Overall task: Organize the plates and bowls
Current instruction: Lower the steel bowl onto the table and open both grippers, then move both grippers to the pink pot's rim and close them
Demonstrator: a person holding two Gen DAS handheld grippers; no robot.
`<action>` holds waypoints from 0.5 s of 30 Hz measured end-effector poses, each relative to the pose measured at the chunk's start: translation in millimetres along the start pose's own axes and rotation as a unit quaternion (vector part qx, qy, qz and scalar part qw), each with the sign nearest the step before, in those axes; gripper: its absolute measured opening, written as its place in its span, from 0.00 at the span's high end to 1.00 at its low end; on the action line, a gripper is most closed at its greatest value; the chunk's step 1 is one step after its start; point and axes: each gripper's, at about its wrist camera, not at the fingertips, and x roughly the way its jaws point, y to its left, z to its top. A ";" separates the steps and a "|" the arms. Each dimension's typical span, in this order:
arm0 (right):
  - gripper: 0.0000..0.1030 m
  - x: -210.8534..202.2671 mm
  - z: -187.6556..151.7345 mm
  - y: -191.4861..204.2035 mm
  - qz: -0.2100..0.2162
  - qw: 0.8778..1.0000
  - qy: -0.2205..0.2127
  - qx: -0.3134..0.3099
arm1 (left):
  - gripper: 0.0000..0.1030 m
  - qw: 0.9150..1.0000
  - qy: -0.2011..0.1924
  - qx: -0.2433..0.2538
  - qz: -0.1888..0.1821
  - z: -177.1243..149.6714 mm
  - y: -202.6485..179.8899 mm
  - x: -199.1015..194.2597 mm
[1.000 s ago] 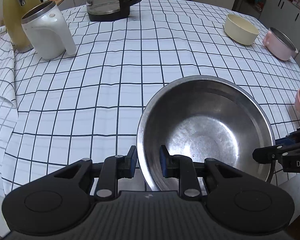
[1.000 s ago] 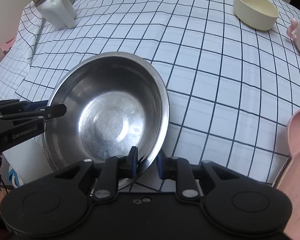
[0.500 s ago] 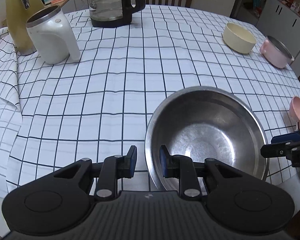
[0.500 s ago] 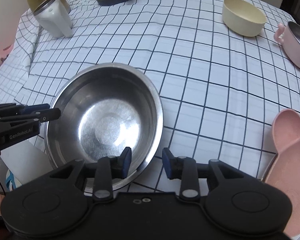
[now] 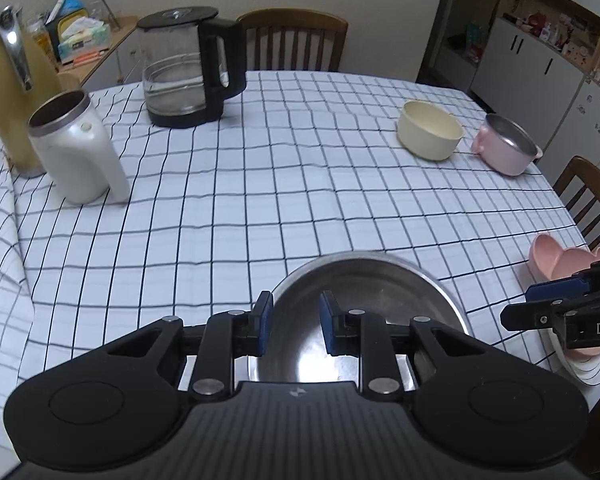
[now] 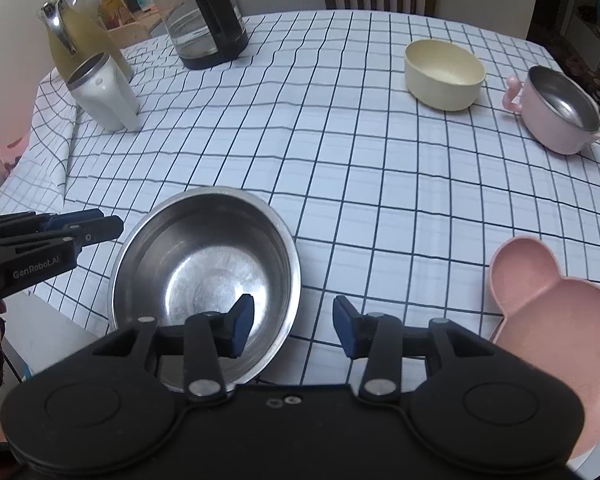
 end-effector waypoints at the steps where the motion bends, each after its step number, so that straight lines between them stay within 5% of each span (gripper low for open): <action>1: 0.56 -3.0 0.9 -0.9 -0.001 1.000 -0.004 0.002 | 0.77 1.000 -0.003 0.003 -0.003 3.2 -1.6 -0.8; 4: 0.50 -12.7 5.1 -5.9 -0.006 1.000 -0.019 0.007 | 0.67 1.000 -0.012 0.013 -0.011 13.7 -8.9 -2.9; 8: 0.46 -26.5 14.7 -18.6 -0.017 0.999 -0.038 0.012 | 0.35 0.999 -0.044 0.030 -0.010 29.0 -26.2 -9.1; 15: 0.37 -50.6 31.4 -57.8 -0.038 0.996 -0.073 0.026 | 0.35 0.996 -0.062 0.058 -0.013 62.3 -67.8 -3.3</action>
